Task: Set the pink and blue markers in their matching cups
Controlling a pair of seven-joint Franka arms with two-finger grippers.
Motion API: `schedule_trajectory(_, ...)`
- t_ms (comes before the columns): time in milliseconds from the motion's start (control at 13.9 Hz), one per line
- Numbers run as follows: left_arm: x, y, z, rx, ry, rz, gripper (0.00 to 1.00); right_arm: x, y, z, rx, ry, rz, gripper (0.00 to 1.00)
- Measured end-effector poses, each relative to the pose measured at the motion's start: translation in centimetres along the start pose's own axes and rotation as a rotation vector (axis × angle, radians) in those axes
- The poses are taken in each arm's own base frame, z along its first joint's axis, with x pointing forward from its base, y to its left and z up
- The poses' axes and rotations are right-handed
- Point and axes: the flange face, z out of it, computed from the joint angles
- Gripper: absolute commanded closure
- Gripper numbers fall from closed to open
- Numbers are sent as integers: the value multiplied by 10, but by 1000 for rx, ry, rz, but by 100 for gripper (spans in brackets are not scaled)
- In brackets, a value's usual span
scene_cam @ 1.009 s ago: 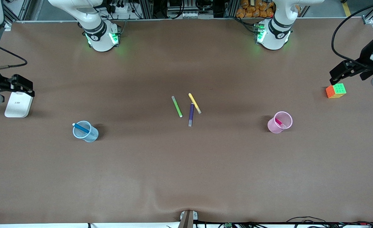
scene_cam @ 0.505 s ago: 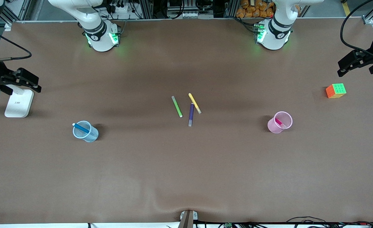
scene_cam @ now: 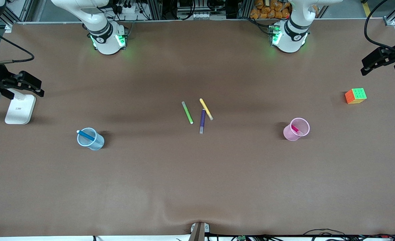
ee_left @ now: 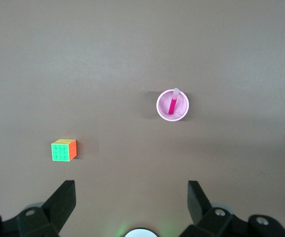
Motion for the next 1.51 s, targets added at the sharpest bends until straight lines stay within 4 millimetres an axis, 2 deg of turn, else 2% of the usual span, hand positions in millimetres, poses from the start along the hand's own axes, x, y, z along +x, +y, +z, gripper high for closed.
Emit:
schedule_trajectory(144, 0, 1, 0, -7, -2, 1, 0, -1, 4, -2, -4, 4, 6, 0)
schedule_trajectory(432, 0, 3, 0, -26, -4, 3, 0, -6, -2, -11, -10, 19, -4, 0)
schedule_trajectory(937, 3, 11, 9, -27, -21, 15, 0, -7, 1, -7, -13, 13, 1, 0)
schedule_trajectory(1514, 3, 15, 8, -27, -20, 23, 0, -7, 1, -6, -13, 12, 1, 0)
